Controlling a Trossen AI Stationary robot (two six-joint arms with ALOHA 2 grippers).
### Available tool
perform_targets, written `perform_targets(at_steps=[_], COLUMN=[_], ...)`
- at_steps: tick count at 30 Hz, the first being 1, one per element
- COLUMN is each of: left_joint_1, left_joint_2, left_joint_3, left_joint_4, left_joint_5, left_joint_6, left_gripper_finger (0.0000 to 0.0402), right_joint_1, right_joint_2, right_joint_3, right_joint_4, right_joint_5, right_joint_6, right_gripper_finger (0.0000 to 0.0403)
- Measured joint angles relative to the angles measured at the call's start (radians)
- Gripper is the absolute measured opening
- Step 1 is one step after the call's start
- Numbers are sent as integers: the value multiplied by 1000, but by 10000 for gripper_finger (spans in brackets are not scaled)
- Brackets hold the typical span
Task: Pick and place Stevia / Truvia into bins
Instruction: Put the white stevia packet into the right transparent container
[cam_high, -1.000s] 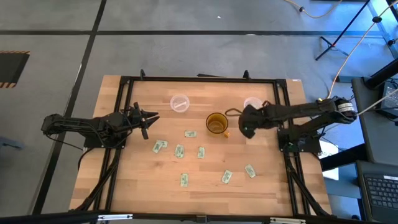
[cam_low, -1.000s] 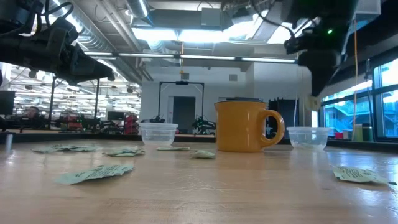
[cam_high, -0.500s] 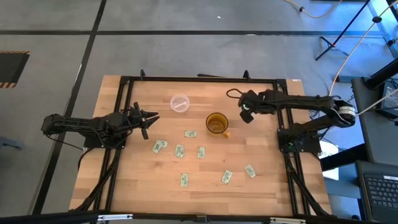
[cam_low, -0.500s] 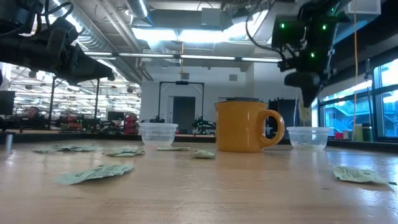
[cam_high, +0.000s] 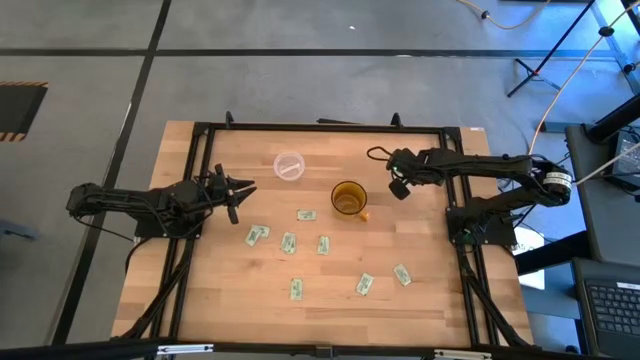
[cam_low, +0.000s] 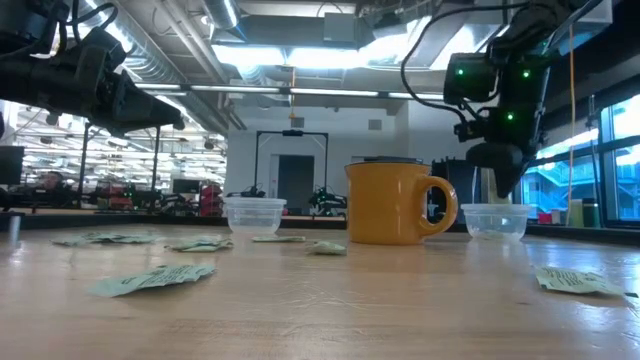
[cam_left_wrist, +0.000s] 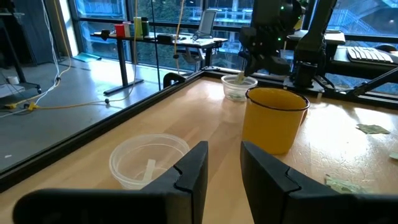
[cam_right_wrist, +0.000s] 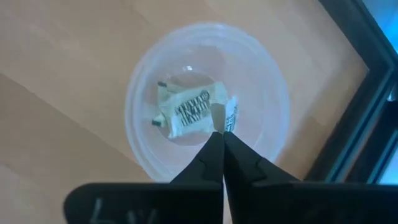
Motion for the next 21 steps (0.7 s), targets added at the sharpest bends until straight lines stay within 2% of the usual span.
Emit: perform_targets(at_steps=[10,21], left_joint_1=[0,0], left_joint_2=[0,0], left_joint_3=[0,0], left_joint_4=[0,0], left_joint_5=[0,0], left_joint_6=[0,0], left_gripper_finger=[88,88], right_joint_1=[0,0], right_joint_2=[0,0], right_joint_3=[0,0], right_joint_4=[35,35], right_joint_5=[0,0], right_joint_6=[2,0], right_gripper_finger=[24,27])
